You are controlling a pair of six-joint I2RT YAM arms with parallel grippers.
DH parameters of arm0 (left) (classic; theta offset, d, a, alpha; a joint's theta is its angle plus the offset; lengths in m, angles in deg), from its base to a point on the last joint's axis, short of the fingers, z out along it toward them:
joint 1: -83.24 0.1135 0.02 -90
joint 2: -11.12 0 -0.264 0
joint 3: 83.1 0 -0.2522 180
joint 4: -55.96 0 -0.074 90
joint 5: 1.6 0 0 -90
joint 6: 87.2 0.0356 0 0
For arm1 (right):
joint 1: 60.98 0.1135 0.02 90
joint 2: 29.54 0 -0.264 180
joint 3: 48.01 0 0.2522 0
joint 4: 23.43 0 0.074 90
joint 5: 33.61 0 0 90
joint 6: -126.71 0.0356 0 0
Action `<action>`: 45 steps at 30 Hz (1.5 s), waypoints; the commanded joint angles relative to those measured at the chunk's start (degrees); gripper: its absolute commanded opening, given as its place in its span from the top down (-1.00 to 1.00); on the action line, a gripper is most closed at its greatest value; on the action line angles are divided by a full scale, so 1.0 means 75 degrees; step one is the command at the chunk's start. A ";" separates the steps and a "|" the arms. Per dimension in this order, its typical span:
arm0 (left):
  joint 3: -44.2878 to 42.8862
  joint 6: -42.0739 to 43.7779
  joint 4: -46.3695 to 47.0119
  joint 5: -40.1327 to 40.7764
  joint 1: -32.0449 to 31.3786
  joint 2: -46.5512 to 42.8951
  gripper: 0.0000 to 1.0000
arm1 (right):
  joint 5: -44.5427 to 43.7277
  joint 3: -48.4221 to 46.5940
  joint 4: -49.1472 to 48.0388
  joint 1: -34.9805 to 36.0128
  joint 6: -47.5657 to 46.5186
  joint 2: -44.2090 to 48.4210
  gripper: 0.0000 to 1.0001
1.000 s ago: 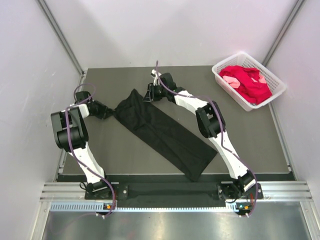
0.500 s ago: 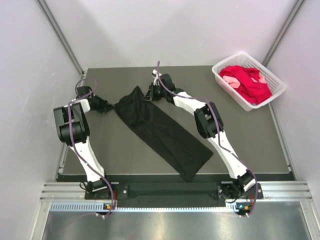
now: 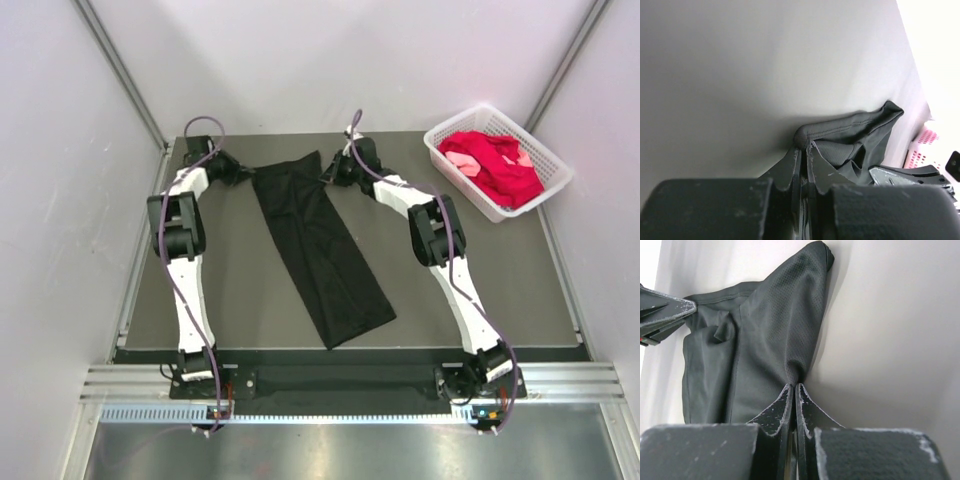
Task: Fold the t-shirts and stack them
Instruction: Fold the tshirt
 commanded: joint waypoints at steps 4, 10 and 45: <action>-0.2057 -0.0424 -0.0166 -0.0204 -0.0765 0.1404 0.79 | -0.0354 0.0209 -0.0176 -0.0528 -0.0188 0.0681 1.00; -0.2738 -0.1173 0.0725 0.0042 -0.1375 0.1909 0.70 | -0.0342 0.0572 -0.0222 -0.0961 -0.0328 0.0880 1.00; 0.9291 -0.0198 -0.2111 0.1295 -0.3623 -0.9252 -0.04 | 0.1193 0.9648 0.3705 -0.0446 -0.1912 0.9057 0.04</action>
